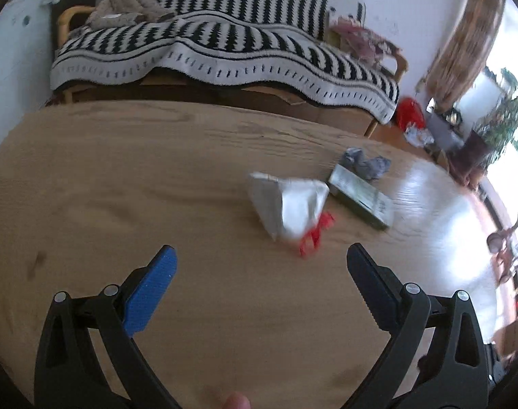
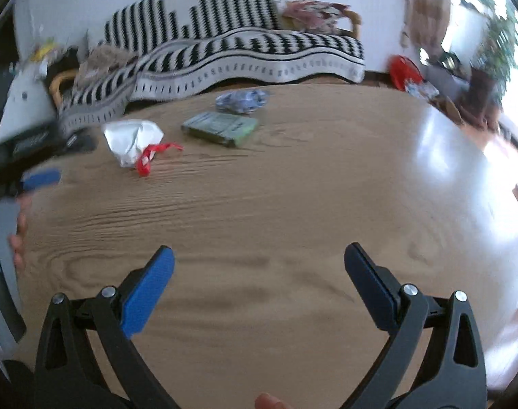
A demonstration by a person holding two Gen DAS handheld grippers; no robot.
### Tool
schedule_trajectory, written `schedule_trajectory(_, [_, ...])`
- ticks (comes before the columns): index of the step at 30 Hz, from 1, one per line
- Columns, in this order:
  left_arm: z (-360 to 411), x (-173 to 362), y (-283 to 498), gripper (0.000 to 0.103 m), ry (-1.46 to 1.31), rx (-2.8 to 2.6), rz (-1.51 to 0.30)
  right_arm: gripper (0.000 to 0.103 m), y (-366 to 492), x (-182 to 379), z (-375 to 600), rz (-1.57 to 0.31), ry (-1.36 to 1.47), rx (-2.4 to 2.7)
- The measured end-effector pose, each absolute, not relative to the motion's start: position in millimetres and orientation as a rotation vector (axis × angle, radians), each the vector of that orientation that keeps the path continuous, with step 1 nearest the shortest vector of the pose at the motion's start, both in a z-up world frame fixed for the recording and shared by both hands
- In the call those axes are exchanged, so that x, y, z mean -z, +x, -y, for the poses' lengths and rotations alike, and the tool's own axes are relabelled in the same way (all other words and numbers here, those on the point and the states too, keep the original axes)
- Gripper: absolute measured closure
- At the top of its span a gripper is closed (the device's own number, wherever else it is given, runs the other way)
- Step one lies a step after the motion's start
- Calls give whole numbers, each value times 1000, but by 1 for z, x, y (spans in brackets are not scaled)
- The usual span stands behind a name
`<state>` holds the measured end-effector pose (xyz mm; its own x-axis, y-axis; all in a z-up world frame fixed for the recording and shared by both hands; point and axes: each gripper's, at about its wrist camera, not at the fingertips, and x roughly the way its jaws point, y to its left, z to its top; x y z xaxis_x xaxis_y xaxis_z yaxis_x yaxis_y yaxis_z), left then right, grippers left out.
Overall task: Collect trash
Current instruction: 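Move both open tools back over the table, then grasp the white cloth bag with the left tool while the right tool grasps the red ribbon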
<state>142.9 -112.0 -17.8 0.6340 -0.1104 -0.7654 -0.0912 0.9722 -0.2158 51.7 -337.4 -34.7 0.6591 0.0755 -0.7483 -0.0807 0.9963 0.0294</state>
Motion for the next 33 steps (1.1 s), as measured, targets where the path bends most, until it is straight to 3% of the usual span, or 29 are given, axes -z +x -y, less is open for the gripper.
schedule_trajectory(11, [121, 60, 242, 6, -233, 74, -993, 6, 103, 66, 284, -881, -86, -130])
schedule_trajectory(20, [60, 70, 226, 6, -192, -52, -998, 6, 151, 66, 254, -863, -67, -147])
schedule_trajectory(33, [31, 77, 196, 6, -55, -115, -981, 6, 202, 79, 210, -953, -59, -167])
